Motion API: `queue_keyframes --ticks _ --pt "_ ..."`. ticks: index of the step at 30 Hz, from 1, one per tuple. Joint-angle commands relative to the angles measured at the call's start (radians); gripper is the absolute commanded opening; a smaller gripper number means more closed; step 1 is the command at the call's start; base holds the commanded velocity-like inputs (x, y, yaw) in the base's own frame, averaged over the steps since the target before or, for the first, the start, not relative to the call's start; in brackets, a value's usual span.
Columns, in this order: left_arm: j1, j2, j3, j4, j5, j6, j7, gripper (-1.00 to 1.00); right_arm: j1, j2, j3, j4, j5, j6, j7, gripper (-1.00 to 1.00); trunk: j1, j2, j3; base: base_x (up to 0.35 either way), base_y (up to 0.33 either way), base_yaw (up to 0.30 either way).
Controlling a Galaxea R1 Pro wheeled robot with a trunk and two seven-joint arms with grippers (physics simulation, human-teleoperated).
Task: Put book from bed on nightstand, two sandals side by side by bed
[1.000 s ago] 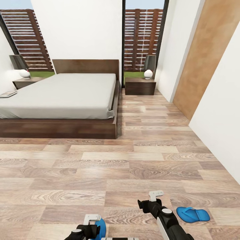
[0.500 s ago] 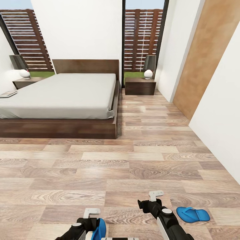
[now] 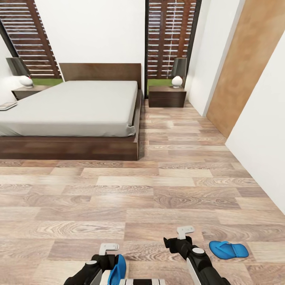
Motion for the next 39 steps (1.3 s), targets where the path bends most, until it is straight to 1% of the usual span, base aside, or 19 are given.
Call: queue_keyframes --ticks 1,15,26,34,39 --pt "-0.001 0.001 0.0 -0.002 0.0 0.006 0.003 1.0 0.0 0.0 -0.001 -0.001 -0.001 0.005 0.002 1.0 0.0 0.0 -0.001 0.0 0.0 0.0" --pt "-0.003 0.002 0.002 -0.004 0.0 0.004 0.002 1.0 0.0 -0.001 -0.001 -0.001 0.001 0.005 0.002 1.0 0.0 0.0 -0.001 0.0 0.0 0.0" --pt "-0.004 0.002 0.002 -0.008 0.0 0.003 0.002 1.0 0.0 -0.002 -0.001 -0.002 0.002 0.003 0.002 1.0 0.005 -0.003 -0.043 0.0 0.0 0.0" --pt "-0.004 0.001 0.002 -0.013 0.0 -0.001 0.002 1.0 0.0 -0.003 -0.002 -0.004 0.002 0.001 0.002 1.0 0.005 -0.003 -0.043 0.0 0.0 0.0" --pt "-0.004 0.001 0.001 -0.014 0.0 -0.005 0.002 1.0 0.0 -0.002 -0.003 -0.026 0.003 0.003 0.002 1.0 0.005 -0.003 -0.043 0.0 0.0 0.0"
